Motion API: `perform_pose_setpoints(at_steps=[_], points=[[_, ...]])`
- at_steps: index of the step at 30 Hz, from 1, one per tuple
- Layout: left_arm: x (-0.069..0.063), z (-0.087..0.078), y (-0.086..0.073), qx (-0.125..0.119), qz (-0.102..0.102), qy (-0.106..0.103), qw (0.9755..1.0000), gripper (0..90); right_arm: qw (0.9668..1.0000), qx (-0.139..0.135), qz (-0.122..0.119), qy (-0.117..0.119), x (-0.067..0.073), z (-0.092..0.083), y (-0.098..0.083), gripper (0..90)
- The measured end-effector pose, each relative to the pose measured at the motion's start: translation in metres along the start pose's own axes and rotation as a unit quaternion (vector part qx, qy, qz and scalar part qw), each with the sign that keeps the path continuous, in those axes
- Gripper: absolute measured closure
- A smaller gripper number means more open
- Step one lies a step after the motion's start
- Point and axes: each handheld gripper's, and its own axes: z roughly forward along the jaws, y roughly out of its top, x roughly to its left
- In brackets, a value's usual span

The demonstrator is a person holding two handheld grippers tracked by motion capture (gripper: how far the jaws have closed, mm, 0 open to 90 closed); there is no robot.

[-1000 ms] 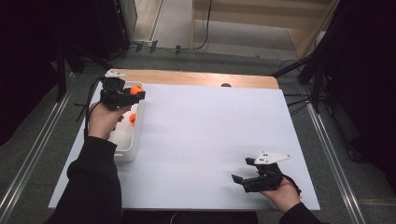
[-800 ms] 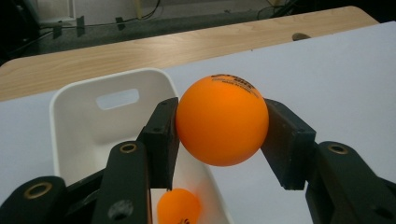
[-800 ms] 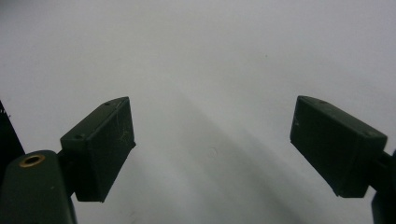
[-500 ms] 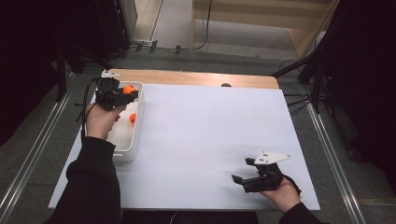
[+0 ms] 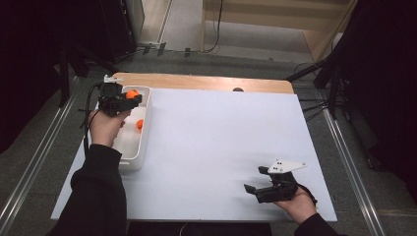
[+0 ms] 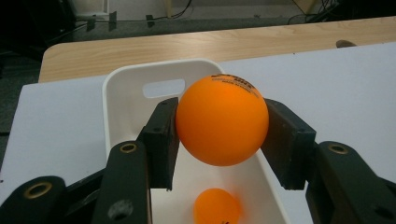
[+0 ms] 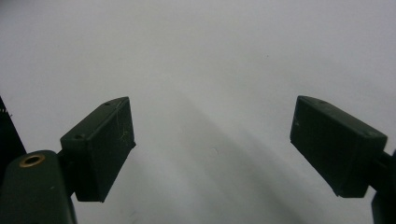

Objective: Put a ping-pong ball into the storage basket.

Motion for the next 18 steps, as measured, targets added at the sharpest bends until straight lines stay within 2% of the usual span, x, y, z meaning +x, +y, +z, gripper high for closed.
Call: perform_pose_setpoints(at_steps=[9, 16, 18], points=[[0.002, 0.007, -0.001, 0.000, -0.016, 0.007, 0.9999, 50.4, 1.0000, 0.002, 0.002, -0.002, 0.001, 0.000, -0.001, 12.3], [0.002, 0.014, -0.003, -0.006, -0.005, 0.015, 0.9999, 50.3, 0.9999, 0.002, 0.009, -0.005, 0.002, -0.003, -0.004, 12.3], [0.003, 0.017, -0.004, -0.008, -0.010, 0.013, 0.9998, 50.3, 0.9999, 0.002, 0.008, -0.006, 0.002, -0.004, -0.005, 12.3]])
